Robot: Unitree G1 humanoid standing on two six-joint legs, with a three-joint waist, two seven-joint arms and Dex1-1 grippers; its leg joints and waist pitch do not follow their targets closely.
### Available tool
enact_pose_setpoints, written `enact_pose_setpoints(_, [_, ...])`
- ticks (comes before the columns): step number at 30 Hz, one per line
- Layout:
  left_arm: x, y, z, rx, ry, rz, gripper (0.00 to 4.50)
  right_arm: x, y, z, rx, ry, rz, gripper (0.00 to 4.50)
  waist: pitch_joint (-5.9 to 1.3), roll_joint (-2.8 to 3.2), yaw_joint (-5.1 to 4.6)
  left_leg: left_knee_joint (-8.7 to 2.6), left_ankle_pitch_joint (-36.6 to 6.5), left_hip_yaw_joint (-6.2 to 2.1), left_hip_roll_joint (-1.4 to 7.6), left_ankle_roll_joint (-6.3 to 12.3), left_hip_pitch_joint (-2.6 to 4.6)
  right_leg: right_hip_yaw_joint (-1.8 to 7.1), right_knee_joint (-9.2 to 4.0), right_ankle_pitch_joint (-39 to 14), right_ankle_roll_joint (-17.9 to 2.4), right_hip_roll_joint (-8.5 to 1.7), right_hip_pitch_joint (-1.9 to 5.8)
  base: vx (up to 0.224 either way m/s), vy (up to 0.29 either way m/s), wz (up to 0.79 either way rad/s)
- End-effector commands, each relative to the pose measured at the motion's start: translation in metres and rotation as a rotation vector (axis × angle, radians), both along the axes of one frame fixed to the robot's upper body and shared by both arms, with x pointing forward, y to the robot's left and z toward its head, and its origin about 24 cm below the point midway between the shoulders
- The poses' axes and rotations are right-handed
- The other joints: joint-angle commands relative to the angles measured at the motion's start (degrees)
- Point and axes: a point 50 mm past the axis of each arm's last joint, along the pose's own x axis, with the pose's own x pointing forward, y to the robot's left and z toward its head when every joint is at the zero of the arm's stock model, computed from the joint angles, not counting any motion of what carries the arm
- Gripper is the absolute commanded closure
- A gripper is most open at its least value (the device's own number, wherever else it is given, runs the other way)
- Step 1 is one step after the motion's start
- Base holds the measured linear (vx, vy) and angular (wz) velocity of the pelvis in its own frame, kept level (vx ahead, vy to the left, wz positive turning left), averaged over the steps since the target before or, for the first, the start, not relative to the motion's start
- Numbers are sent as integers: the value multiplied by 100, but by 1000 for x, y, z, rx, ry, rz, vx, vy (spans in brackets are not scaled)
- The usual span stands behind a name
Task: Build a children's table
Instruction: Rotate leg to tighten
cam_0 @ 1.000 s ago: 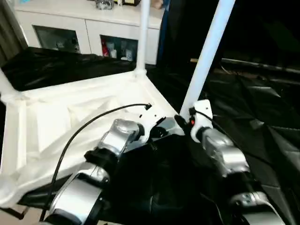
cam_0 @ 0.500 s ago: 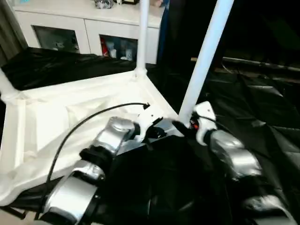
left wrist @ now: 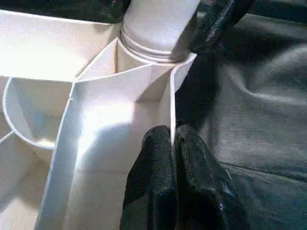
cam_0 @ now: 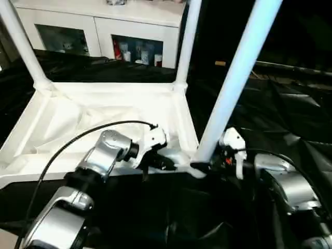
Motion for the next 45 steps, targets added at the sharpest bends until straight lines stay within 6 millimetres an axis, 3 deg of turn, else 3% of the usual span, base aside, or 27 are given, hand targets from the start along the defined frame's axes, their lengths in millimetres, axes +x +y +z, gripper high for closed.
enact_pose_setpoints(1, [-4, -11, 3, -67, 13, -30, 450, -14, 18, -11, 17, 86, 129, 164, -210, -25, 11, -338, -1122, 8, 152, 322, 12, 206, -426, -555, -1334, -336, 244, 0, 0, 0])
enact_pose_setpoints(4, [-5, -10, 3, -66, 14, -31, 450, -15, 20, -11, 16, 93, 139, 183, -216, -26, 13, -339, -1097, 2, 155, 282, 14, 211, -424, -604, -1279, -337, 241, 0, 0, 0])
enact_pose_setpoints(9, [-5, -10, 4, -64, 13, -28, 450, -17, 20, -12, 14, 106, 151, 221, -233, -35, 13, -310, -839, 9, 133, 338, 2, 204, -377, -140, -1339, -319, 260, 0, 0, 0])
enact_pose_setpoints(14, [-5, -10, 4, -64, 8, -18, 450, -18, 19, -12, 15, 118, 148, 236, -236, -35, 15, -305, -843, 8, 134, 357, 5, 200, -374, -175, -1350, -321, 264, 0, 0, 0])
enact_pose_setpoints(17, [-1, -12, 4, -68, -16, 20, 450, -11, 18, -19, 5, 95, 43, 238, -238, -34, 13, -303, -832, 6, 133, 344, 0, 198, -368, -164, -1352, -323, 264, 0, 0, 0])
enact_pose_setpoints(19, [4, -16, 4, -64, -39, 89, 450, 2, 15, -30, -40, 89, -148, 242, -211, -26, -10, -324, -995, 10, 127, 252, 5, 195, -403, -492, -1317, -323, 226, 0, 0, 0])
enact_pose_setpoints(20, [5, -16, 4, -64, -40, 91, 450, 2, 15, -30, -41, 90, -155, 242, -187, -23, -35, -351, -1126, 6, 119, 193, -2, 188, -440, -795, -1272, -323, 217, 0, 0, 0])
enact_pose_setpoints(21, [7, -17, 4, -61, -50, 111, 450, 5, 15, -33, -53, 91, -195, 244, -191, -34, -37, -363, -1347, -10, 120, 71, 19, 189, -485, -1359, -1134, -346, 228, 0, 0, 0])
enact_pose_setpoints(24, [16, -21, 3, -52, -97, 216, 450, 12, 14, -40, -84, 91, -324, 245, -177, -27, -48, -382, -1606, -22, 124, -44, 56, 206, -553, -1948, -912, -347, 165, 0, 0, 0])
enact_pose_setpoints(28, [31, -32, 3, -42, -144, 397, 450, 24, 18, -49, -114, 111, -562, 248, -184, -28, -53, -392, -1670, -29, 106, -94, 32, 215, -574, -2070, -777, -343, 143, 0, 0, 0])
enact_pose_setpoints(29, [31, -32, 3, -42, -144, 397, 450, 24, 18, -49, -114, 111, -562, 248, -188, -30, -42, -394, -1707, -37, 117, -110, 55, 212, -581, -2111, -768, -348, 139, 0, 0, 0])
enact_pose_setpoints(30, [36, -43, 3, -37, -160, 482, 450, 29, 27, -52, -121, 121, -662, 248, -188, 12, -48, -393, -1696, -36, 110, -130, 51, 226, -579, -2079, -775, -352, 118, 0, 0, 0])
enact_pose_setpoints(32, [39, -55, 3, -33, -173, 536, 450, 34, 39, -53, -117, 119, -726, 248, -196, -16, -54, -393, -1694, -41, 105, -179, 49, 217, -579, -2039, -763, -337, 125, 0, 0, 0])
enact_pose_setpoints(34, [39, -56, 3, -33, -174, 537, 450, 34, 39, -53, -117, 119, -727, 249, -207, -11, -32, -382, -1588, -32, 109, -141, 54, 226, -569, -1774, -789, -338, 135, 0, 0, 0])
enact_pose_setpoints(37, [39, -68, 3, -31, -181, 535, 450, 39, 56, -49, -99, 86, -743, 249, -221, -1, -30, -375, -1378, -21, 91, -73, 13, 220, -525, -1329, -850, -327, 171, 0, 0, 0])
enact_pose_setpoints(43, [38, -70, 2, -26, -178, 499, 450, 43, 64, -45, -69, 51, -708, 249, -218, 5, -36, -380, -1409, -22, 96, -35, 13, 215, -528, -1291, -834, -324, 183, 0, 0, 0])
enact_pose_setpoints(45, [37, -69, 1, -29, -167, 477, 450, 43, 64, -41, -18, 65, -685, 193, -206, -2, -33, -388, -1512, -21, 101, -16, 17, 218, -550, -1460, -815, -332, 175, 0, 0, 0])
